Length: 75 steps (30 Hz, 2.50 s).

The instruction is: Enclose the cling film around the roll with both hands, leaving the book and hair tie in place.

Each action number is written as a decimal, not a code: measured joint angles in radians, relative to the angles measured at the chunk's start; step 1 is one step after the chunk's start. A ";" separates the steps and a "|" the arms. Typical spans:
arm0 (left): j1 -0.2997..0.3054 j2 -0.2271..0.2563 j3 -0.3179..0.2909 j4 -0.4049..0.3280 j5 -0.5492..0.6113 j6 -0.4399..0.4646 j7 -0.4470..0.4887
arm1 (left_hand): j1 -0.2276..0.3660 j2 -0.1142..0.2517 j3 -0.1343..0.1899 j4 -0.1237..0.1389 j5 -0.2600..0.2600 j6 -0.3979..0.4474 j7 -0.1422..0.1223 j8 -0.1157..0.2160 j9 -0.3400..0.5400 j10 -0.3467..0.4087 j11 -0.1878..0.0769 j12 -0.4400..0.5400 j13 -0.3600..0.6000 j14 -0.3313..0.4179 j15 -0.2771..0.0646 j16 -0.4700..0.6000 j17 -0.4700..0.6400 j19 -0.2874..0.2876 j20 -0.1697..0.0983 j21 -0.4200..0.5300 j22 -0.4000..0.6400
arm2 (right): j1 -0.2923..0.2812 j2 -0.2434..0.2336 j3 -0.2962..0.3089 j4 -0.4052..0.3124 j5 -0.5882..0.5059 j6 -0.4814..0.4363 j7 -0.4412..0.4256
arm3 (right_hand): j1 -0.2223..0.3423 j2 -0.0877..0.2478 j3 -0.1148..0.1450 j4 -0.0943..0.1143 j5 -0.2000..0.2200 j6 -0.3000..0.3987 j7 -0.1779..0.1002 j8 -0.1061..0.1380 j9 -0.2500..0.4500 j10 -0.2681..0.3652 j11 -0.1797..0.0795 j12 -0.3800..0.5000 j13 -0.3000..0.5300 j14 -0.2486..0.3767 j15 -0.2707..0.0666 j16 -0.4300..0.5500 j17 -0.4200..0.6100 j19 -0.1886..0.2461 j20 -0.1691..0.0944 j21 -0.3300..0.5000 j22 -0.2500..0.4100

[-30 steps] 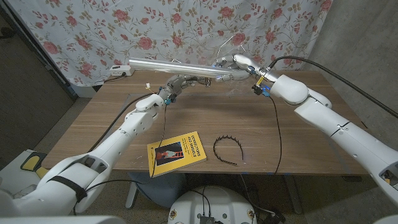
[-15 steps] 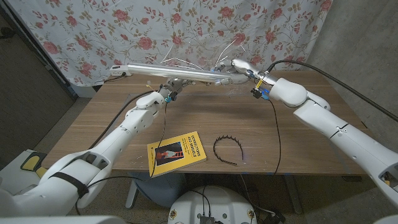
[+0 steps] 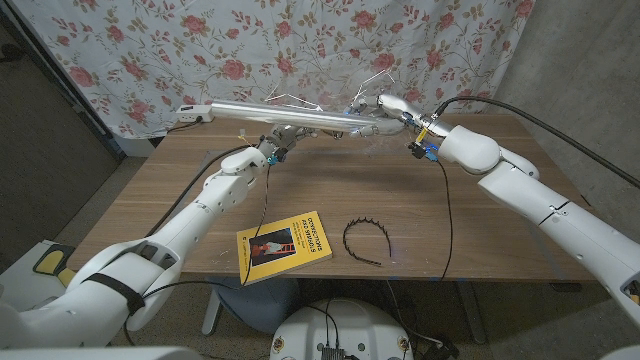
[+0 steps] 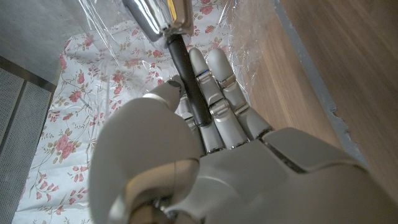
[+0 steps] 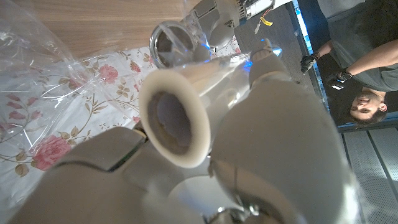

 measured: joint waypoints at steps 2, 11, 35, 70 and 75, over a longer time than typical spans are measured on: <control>-0.001 0.000 0.001 0.000 0.001 0.002 0.000 | 0.000 0.000 0.000 0.000 -0.001 0.000 0.000 0.000 0.000 0.000 0.000 0.000 0.002 0.000 0.000 0.000 0.000 0.000 0.000 0.000 0.000 | -0.004 -0.004 0.004 -0.004 0.002 -0.002 0.000 | 0.000 0.000 0.000 0.000 0.000 0.000 0.000 0.000 0.000 0.001 -0.001 0.000 0.000 0.002 -0.002 -0.001 -0.003 0.000 0.000 0.007 -0.004; -0.007 -0.003 0.008 0.005 0.007 0.009 -0.008 | 0.000 0.000 0.000 0.000 0.001 0.000 0.000 0.000 0.000 0.000 0.000 0.000 0.003 0.000 0.000 0.000 0.000 -0.006 -0.002 0.004 0.000 | -0.010 -0.015 0.017 -0.015 0.006 -0.002 -0.004 | 0.000 0.000 0.000 0.000 0.000 0.000 0.000 0.000 0.000 0.002 -0.001 0.000 -0.001 0.003 -0.003 -0.004 -0.004 -0.009 0.002 0.015 -0.014; -0.077 -0.057 0.043 0.144 0.014 -0.031 -0.165 | 0.000 0.001 0.000 0.000 0.001 0.000 0.000 0.000 0.000 0.000 0.000 0.000 0.008 0.000 0.000 0.000 0.000 -0.007 0.000 0.004 0.000 | 0.021 -0.028 0.035 -0.035 0.013 0.004 0.024 | 0.004 -0.004 0.004 -0.004 0.000 0.000 0.000 -0.008 0.001 0.001 -0.001 0.000 0.001 0.003 -0.003 -0.005 -0.004 -0.020 0.002 0.042 -0.042; -0.087 -0.097 0.031 0.169 0.015 -0.024 -0.121 | 0.005 -0.003 0.000 0.000 -0.002 0.000 0.000 0.000 0.000 0.004 0.004 0.000 0.007 0.000 0.000 0.000 0.004 -0.005 -0.002 0.004 0.000 | 0.017 -0.100 0.000 -0.047 0.133 -0.088 0.194 | 0.000 0.000 0.007 -0.001 -0.001 0.005 0.006 -0.015 -0.003 -0.003 0.003 0.004 -0.005 0.003 -0.003 -0.011 -0.009 -0.027 0.002 0.056 -0.065; -0.082 -0.092 0.026 0.158 0.012 -0.023 -0.114 | 0.005 -0.003 0.000 0.000 0.001 0.000 0.000 0.000 0.000 0.004 0.004 0.000 0.007 0.000 0.000 0.000 0.004 -0.005 -0.002 0.012 0.000 | 0.017 -0.102 0.001 -0.033 0.172 -0.091 0.220 | 0.000 0.000 0.007 -0.001 -0.001 0.005 0.006 -0.015 -0.001 -0.002 0.002 0.003 -0.003 0.003 -0.003 -0.011 -0.009 -0.027 0.002 0.062 -0.065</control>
